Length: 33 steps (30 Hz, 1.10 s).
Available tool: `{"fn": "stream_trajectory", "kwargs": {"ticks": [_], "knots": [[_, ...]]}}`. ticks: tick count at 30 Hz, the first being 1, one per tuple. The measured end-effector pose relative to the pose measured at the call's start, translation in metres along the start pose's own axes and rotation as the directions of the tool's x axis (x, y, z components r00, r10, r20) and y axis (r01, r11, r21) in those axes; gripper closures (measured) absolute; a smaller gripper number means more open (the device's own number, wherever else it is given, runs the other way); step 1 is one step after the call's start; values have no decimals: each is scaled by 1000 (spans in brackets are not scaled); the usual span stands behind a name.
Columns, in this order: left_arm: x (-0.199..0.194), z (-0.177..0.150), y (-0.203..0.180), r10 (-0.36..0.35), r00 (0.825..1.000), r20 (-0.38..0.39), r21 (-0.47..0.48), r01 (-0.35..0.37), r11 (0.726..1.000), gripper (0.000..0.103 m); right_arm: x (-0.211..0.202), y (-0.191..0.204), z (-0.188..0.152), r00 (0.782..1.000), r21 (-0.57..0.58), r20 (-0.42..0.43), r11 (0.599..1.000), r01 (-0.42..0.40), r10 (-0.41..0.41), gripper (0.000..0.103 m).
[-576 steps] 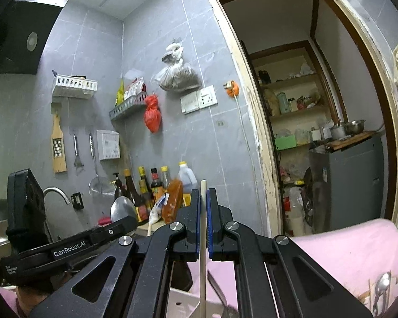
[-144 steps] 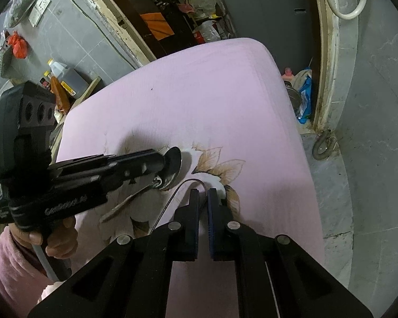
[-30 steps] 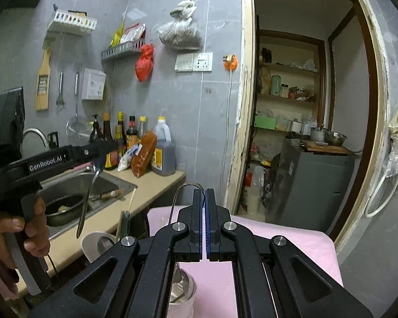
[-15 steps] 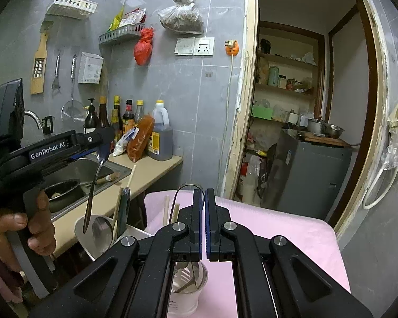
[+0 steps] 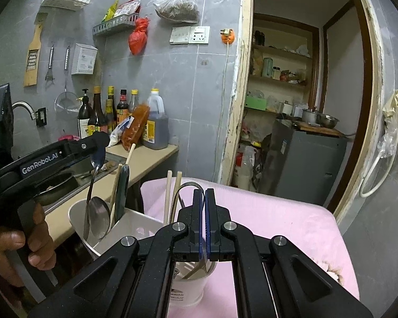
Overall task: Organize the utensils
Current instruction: 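Lower the spoon and fork into the white basket and open both grippers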
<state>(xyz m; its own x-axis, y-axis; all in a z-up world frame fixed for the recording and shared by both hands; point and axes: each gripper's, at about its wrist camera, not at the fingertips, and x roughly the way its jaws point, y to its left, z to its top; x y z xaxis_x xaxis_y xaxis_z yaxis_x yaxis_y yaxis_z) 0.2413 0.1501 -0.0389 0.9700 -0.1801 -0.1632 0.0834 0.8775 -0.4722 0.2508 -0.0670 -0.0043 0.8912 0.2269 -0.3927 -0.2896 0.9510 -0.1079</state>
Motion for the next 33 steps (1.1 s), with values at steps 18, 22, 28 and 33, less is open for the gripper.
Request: {"fn": "stream_trajectory", "kwargs": {"ticks": [18, 22, 28, 33], "knots": [[-12, -5, 5, -10, 992, -122, 71, 18, 997, 64, -2, -5, -13, 1000, 84, -20, 996, -21, 23, 100], [-17, -3, -7, 8, 988, -153, 127, 11, 992, 59, -9, -11, -12, 999, 130, -20, 991, -37, 40, 99], [-30, 1, -31, 46, 983, -176, 197, -11, 980, 44, -21, -22, -9, 996, 183, -13, 980, -82, 86, 88], [-43, 5, -46, 94, 979, -182, 216, -54, 975, 39, -28, -33, -3, 993, 245, 5, 962, -117, 120, 79]]}}
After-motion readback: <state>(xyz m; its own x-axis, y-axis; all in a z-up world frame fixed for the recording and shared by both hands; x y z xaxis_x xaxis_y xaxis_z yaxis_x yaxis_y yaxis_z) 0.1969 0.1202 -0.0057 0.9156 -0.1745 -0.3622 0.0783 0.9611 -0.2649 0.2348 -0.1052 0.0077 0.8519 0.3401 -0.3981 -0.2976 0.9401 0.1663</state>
